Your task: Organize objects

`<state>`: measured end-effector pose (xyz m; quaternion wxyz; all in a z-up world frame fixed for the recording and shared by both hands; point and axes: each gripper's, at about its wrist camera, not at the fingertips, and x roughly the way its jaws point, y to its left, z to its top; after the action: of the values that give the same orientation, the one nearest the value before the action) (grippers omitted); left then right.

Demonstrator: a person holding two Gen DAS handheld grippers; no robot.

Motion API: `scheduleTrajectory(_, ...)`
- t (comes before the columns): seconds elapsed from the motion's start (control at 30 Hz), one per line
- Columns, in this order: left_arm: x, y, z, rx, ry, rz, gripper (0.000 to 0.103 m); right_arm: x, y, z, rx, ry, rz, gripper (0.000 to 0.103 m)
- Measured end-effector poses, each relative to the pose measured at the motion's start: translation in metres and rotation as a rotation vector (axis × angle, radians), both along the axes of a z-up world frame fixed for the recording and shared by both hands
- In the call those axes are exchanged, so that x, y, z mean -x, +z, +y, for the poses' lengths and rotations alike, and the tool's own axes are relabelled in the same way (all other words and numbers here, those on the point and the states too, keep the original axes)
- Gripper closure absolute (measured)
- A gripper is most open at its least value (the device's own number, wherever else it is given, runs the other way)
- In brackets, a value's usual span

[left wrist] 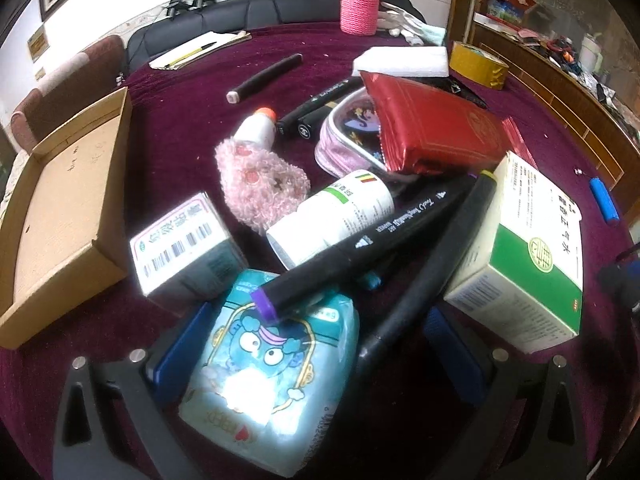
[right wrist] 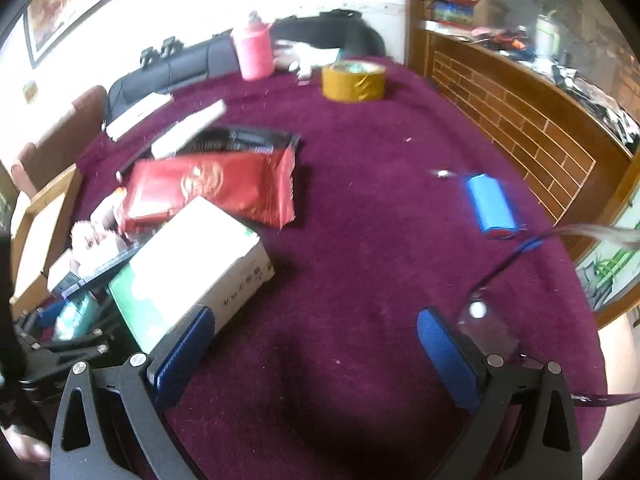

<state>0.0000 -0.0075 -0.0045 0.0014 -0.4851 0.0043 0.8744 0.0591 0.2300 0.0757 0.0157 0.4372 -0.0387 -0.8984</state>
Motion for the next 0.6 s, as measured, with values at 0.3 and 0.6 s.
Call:
scheduleTrajectory(0.3,-0.04,0.015,-0.035,-0.099,-0.078,0.048,0.001,0.02,-0.006,-0.003,0.364,-0.006,-0.171,0.0)
scheduleTrajectory(0.6,-0.063,0.029,-0.047,-0.083,-0.092,0.144,0.007,0.045,-0.004,-0.059,0.254,-0.1,-0.186,0.0)
